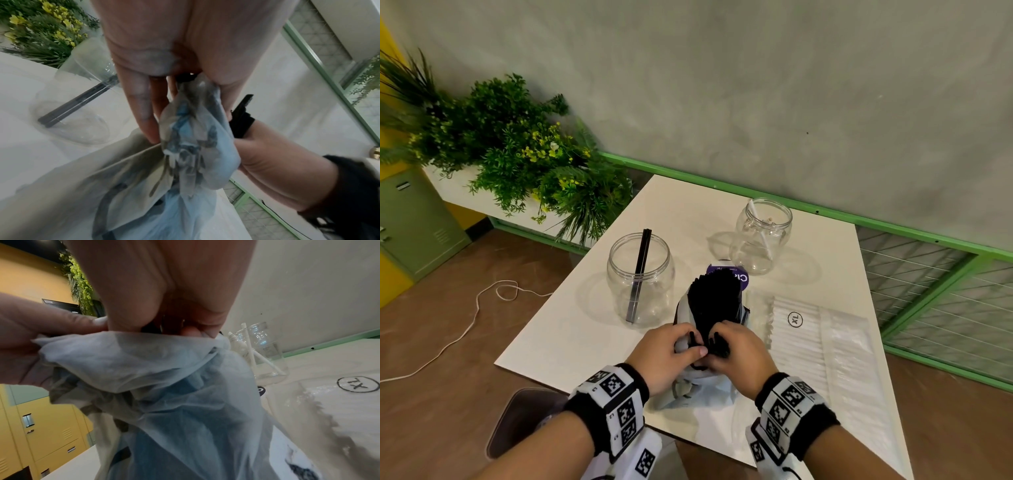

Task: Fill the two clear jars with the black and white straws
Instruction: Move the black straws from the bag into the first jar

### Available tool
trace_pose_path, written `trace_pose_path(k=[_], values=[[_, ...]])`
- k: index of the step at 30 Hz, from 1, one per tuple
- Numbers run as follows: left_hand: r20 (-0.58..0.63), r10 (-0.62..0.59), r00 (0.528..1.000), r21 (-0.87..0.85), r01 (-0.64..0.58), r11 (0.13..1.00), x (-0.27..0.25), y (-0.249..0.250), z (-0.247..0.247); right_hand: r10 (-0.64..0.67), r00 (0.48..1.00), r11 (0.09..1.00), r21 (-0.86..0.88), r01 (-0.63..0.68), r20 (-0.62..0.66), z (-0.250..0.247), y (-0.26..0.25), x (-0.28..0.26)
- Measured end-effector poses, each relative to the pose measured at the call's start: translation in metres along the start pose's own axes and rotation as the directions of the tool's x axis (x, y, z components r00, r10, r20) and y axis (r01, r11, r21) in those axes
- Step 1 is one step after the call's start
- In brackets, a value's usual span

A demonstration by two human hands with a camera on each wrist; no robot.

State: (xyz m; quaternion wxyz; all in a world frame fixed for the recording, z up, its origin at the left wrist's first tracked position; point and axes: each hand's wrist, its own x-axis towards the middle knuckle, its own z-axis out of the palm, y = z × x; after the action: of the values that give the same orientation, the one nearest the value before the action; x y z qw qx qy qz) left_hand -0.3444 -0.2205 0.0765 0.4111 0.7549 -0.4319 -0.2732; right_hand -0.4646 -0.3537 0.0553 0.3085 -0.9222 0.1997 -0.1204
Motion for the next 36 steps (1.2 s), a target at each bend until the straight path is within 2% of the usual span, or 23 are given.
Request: trace_pose_path(k=[3,5,7,9,11,13,15,17,19,22,25,27,29,30,32,36], values=[[-0.021,0.018,1.0,0.056,-0.017,0.998,0.0,-0.005,-0.002,-0.014,1.0,1.0,-0.022,0.014,-0.026,-0.008,0.002,-0.005],[-0.033,0.022,0.999,0.083,-0.019,0.996,0.0,-0.008,-0.005,0.033,0.988,0.999,0.024,-0.03,-0.151,-0.013,0.007,-0.009],[-0.038,0.033,0.999,0.094,-0.03,0.995,-0.002,-0.01,-0.007,0.113,0.941,0.992,0.084,-0.091,-0.318,-0.019,0.012,-0.01],[-0.036,0.062,0.997,0.112,-0.058,0.992,-0.003,-0.01,-0.007,0.15,0.872,0.988,0.099,-0.117,-0.466,-0.026,0.018,-0.009],[-0.025,0.09,0.996,0.137,-0.086,0.987,-0.004,-0.009,-0.006,0.088,0.834,0.996,0.032,-0.084,-0.545,-0.032,0.023,-0.006],[-0.013,0.104,0.994,0.154,-0.101,0.983,-0.004,-0.008,-0.005,-0.037,0.844,0.997,-0.082,-0.008,-0.535,-0.036,0.025,-0.005],[-0.008,0.101,0.995,0.147,-0.099,0.984,-0.005,-0.009,-0.006,-0.097,0.879,0.985,-0.175,0.016,-0.466,-0.036,0.03,-0.005],[-0.006,0.089,0.996,0.136,-0.088,0.987,-0.005,-0.01,-0.007,-0.069,0.935,0.974,-0.225,-0.012,-0.347,-0.034,0.036,-0.006],[-0.003,0.077,0.997,0.139,-0.076,0.987,-0.006,-0.011,-0.008,-0.046,0.956,0.967,-0.255,-0.031,-0.291,-0.035,0.039,-0.006],[-0.006,0.055,0.998,0.137,-0.054,0.989,-0.007,-0.011,-0.009,-0.085,0.919,0.971,-0.238,-0.01,-0.386,-0.038,0.035,-0.008],[-0.005,0.057,0.998,0.137,-0.056,0.989,-0.008,-0.01,-0.009,-0.226,0.81,0.968,-0.22,0.124,-0.541,-0.034,0.011,-0.02],[-0.006,0.054,0.999,0.145,-0.052,0.988,-0.007,-0.009,-0.008,-0.372,0.807,0.926,-0.242,0.289,-0.459,-0.023,-0.009,-0.031],[0.001,0.046,0.999,0.132,-0.046,0.99,-0.006,-0.008,-0.007,-0.449,0.854,0.89,-0.211,0.404,-0.262,-0.01,-0.016,-0.036],[0.01,0.042,0.999,0.125,-0.043,0.991,-0.005,-0.008,-0.006,-0.42,0.893,0.904,-0.158,0.397,-0.162,-0.005,-0.017,-0.036],[0.034,0.024,0.999,0.1,-0.027,0.995,-0.005,-0.008,-0.006,-0.282,0.959,0.959,-0.049,0.28,-0.022,0.0,-0.016,-0.033],[0.044,-0.056,0.997,-0.051,0.058,0.997,-0.006,-0.009,-0.008,-0.137,0.989,0.99,-0.035,0.139,0.045,0.003,-0.008,-0.023]])
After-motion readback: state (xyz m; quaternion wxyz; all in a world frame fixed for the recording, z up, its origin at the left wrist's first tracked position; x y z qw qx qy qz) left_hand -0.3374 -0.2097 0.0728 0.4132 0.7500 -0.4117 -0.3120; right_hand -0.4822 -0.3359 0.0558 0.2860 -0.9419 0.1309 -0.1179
